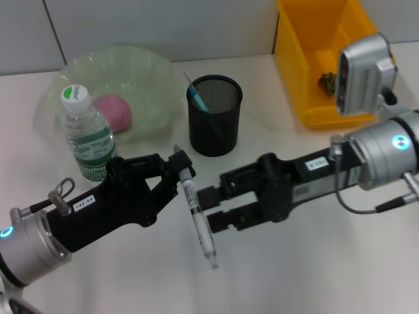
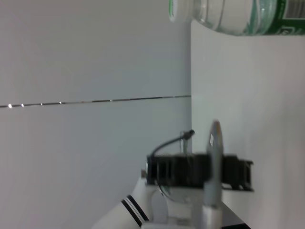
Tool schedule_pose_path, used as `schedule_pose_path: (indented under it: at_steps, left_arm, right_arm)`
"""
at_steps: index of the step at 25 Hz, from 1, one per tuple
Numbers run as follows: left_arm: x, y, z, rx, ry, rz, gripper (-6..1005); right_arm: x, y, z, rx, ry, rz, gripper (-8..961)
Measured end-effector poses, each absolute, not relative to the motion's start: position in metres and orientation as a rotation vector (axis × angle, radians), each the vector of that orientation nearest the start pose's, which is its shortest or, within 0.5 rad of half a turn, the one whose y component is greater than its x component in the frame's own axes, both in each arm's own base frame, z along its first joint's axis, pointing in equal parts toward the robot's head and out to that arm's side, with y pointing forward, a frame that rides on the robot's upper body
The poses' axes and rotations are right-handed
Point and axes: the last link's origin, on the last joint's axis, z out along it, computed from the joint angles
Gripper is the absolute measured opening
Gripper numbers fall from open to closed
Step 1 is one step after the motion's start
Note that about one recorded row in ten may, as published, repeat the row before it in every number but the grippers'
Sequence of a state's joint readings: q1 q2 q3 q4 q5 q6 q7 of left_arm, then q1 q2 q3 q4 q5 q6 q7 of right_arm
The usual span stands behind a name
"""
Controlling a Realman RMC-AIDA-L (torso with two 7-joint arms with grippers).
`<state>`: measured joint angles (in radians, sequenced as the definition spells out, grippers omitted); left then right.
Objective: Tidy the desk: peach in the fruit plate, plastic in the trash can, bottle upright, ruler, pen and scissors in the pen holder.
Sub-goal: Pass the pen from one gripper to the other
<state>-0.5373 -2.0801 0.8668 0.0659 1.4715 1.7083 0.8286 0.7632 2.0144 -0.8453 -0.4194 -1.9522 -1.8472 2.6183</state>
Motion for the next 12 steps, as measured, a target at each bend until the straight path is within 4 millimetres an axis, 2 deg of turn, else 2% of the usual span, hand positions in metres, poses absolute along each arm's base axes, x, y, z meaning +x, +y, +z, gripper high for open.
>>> schedule_pose_path:
  at_steps: [5,12]
  left_arm:
    - [-0.235,0.283,-0.05,-1.799,1.196,-0.591,150]
    - [-0.234,0.302,-0.04,-1.857,1.01,-0.62,152]
  right_arm:
    - [0.201,0.314,-0.003,1.945,-1.762,-0.428,587]
    - [0.234,0.31,0.026,2.009,-1.799,-0.565,589]
